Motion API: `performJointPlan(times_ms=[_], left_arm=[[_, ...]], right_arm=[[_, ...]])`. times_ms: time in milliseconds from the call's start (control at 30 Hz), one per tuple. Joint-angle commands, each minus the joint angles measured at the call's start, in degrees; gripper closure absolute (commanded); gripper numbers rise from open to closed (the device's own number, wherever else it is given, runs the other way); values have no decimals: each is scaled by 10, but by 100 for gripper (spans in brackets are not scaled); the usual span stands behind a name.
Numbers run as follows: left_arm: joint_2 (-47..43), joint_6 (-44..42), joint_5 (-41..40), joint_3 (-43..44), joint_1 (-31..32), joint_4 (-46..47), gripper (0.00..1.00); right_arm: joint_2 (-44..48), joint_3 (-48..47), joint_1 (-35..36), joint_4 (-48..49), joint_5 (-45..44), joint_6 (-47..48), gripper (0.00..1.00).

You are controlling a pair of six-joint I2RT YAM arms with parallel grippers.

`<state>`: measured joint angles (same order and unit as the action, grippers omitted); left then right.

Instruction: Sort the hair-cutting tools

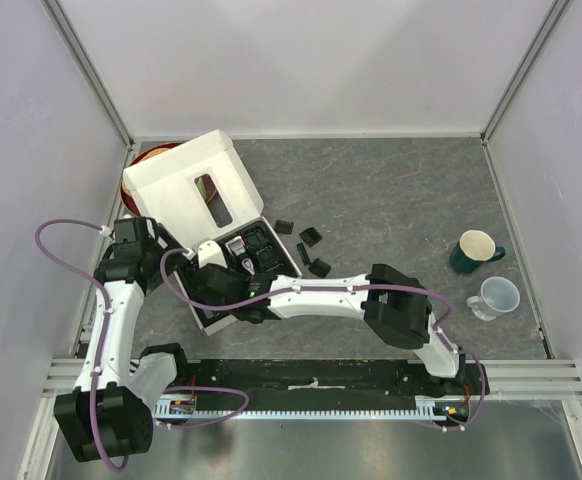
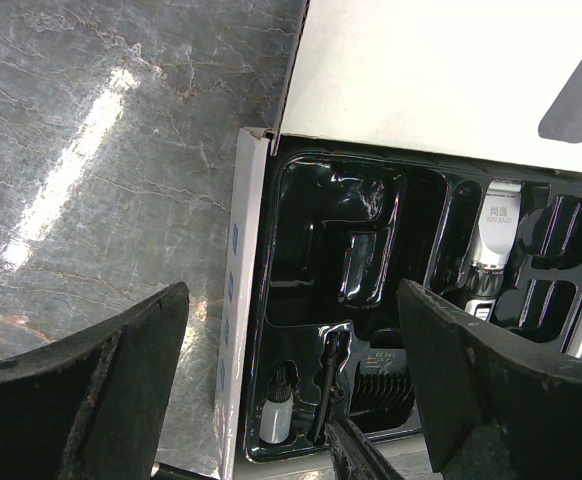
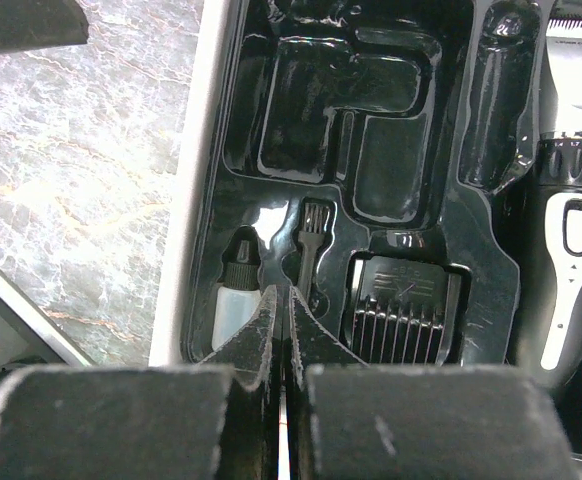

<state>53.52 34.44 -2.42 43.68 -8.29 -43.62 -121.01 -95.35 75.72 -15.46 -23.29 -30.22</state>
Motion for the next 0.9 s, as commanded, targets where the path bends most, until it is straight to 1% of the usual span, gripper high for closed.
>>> performJointPlan(times_ms=[0,533,867], left_arm=[[-4,8,8,0,-3,13,9],[-4,9,6,0,-3,12,9],[-7,11,-2,0,-3,11,9]], right_arm=[[-6,6,-5,17,-10,-12,100],[-22,13,-5,26,7,-12,100],[-34,16,-5,25,-5,-15,100]])
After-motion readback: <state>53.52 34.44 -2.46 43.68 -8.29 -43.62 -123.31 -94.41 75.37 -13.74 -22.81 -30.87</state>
